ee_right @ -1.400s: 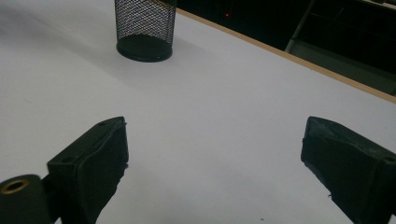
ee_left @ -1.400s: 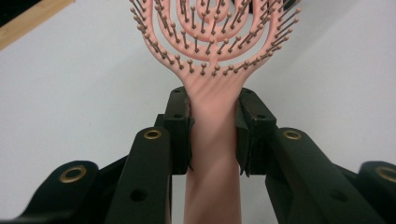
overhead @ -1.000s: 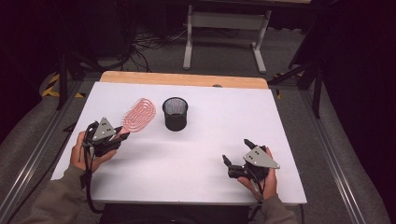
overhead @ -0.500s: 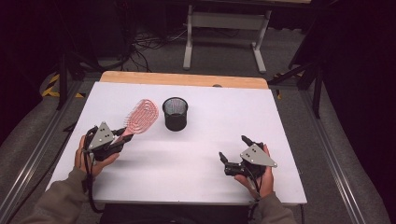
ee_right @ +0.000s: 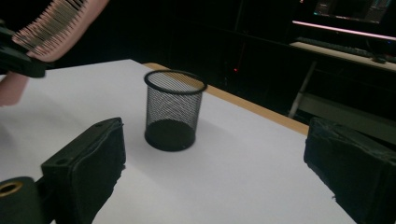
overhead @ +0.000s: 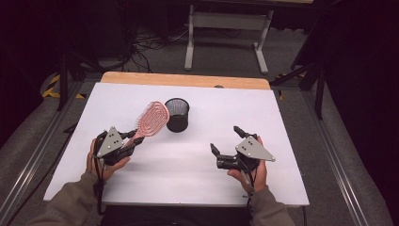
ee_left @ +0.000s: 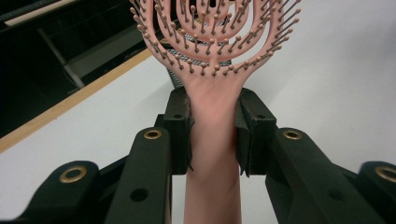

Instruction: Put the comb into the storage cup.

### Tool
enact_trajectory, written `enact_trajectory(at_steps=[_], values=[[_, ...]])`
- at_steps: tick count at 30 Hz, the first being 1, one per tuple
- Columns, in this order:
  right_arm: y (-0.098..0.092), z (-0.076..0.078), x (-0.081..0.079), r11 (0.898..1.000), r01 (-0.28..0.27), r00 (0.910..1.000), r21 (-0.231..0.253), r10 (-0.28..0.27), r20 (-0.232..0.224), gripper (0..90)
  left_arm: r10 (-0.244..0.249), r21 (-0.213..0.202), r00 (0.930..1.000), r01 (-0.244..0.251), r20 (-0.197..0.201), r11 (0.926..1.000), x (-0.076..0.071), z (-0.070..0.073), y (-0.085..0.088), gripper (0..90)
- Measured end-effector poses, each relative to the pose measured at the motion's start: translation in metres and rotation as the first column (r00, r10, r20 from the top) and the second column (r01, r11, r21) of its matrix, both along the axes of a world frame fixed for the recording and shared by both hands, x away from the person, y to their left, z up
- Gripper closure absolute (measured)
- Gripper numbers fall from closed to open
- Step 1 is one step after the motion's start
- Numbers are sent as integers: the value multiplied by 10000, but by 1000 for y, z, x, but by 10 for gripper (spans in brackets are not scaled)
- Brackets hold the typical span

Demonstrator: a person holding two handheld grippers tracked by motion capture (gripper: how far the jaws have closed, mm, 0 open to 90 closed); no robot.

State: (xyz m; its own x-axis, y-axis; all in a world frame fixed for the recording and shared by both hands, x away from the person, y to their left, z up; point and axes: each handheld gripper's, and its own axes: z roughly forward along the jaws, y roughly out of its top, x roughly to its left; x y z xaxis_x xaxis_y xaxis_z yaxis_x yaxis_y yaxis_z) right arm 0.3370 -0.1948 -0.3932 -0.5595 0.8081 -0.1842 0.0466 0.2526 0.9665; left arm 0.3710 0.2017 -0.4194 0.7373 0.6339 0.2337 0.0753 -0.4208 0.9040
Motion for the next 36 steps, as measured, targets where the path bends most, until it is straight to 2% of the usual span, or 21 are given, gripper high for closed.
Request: enact_trajectory(at_steps=[2, 5, 7, 14, 15, 17, 22, 24, 26, 28, 30, 32, 34, 36], values=[[7, 2, 1, 9999, -119, 9999, 7, 119, 42, 51, -35, -100, 10000, 36, 27, 9999, -1, -1, -4, 697], [16, 4, 4, 9981, -557, 9984, 270, 559, -95, 51, -169, -168, 9998, 170, 49, 9997, -3, -2, -9, 697], [24, 5, 6, 9969, -730, 9972, 281, 734, -144, 49, -257, -102, 9997, 257, 63, 9996, -2, -2, -13, 697], [48, 13, 10, 9915, -1185, 9928, 543, 1194, -136, 42, -455, -367, 9989, 459, 96, 9983, -4, -2, -26, 697], [49, 13, 11, 9899, -1267, 9917, 635, 1279, -141, 44, -501, -530, 9987, 500, 11, 9973, -4, -3, -28, 697], [56, 12, 13, 9857, -1539, 9869, 692, 1568, -382, 49, -446, -551, 9990, 449, 75, 9975, -5, -4, -33, 697], [66, 14, 13, 9748, -1985, 9769, 1023, 2052, -603, 63, -522, -613, 9986, 528, 116, 9967, -6, -6, -46, 697], [70, 15, 13, 9671, -2288, 9693, 1117, 2369, -656, 71, -546, -614, 9983, 556, 182, 9966, -7, -8, -53, 697], [75, 17, 13, 9654, -2386, 9671, 1051, 2460, -645, 75, -612, -511, 9978, 623, 236, 9967, -8, -9, -59, 697], [78, 17, 14, 9676, -2249, 9694, 1144, 2341, -738, 81, -650, -477, 9976, 661, 249, 9967, -9, -9, -65, 697], [78, 18, 16, 9658, -2200, 9693, 1374, 2323, -803, 88, -697, -448, 9974, 705, 195, 9965, -10, -10, -70, 697], [79, 18, 17, 9699, -2009, 9737, 1375, 2131, -807, 116, -730, -496, 9971, 740, 228, 9960, -11, -12, -76, 697], [78, 18, 18, 9686, -1823, 9754, 1691, 1998, -930, 133, -785, -530, 9968, 793, 171, 9954, -11, -13, -81, 697], [78, 18, 20, 9617, -1850, 9723, 2025, 2090, -1043, 144, -804, -511, 9966, 812, 192, 9954, -12, -14, -88, 697]])
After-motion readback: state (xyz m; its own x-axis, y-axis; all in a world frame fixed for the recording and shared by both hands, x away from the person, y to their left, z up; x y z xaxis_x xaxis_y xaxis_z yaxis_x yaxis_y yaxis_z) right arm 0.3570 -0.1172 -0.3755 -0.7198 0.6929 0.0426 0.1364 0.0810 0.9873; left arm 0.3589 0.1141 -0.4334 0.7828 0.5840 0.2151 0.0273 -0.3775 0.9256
